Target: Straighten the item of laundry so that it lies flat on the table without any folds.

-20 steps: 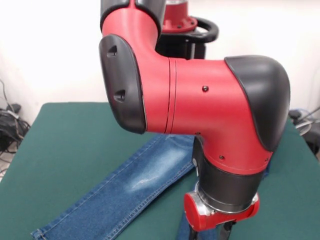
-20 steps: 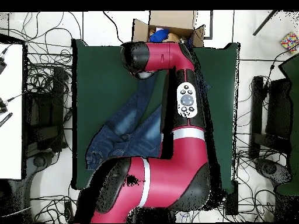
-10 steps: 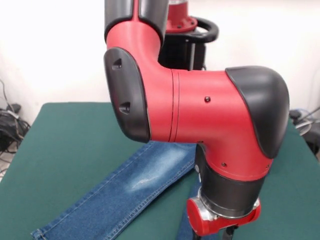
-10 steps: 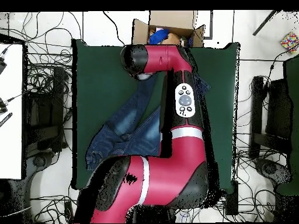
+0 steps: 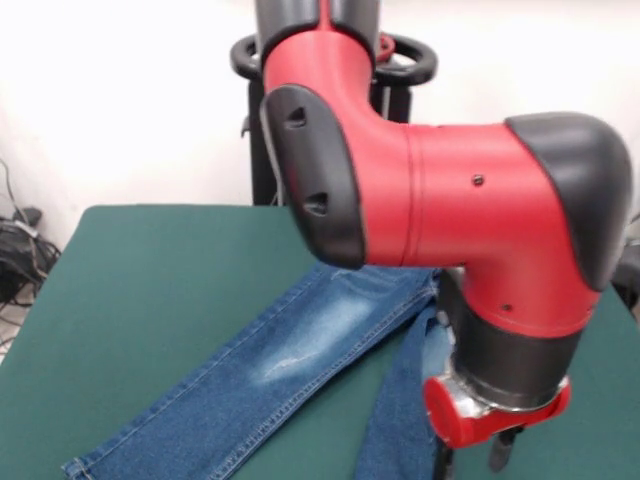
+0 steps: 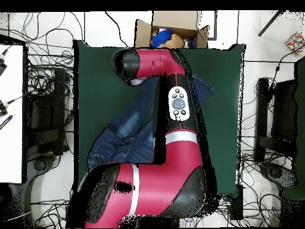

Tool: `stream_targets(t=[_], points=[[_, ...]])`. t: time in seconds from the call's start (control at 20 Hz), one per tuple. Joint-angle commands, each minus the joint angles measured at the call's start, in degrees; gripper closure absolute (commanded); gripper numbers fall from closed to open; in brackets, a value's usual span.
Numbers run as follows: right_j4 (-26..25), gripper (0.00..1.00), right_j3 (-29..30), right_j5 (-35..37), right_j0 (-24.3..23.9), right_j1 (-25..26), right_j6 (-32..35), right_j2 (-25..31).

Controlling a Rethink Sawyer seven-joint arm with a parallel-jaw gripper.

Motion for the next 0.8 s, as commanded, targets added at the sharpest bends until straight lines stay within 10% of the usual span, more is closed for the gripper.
stream_targets(t=[0.05, 0.8], points=[[3.1, 0.0, 8.1, -2.8, 2.1, 0.1, 19.0, -1.7], [2.6, 0.0, 3.1, -4.6, 0.9, 4.5, 15.2, -3.6]])
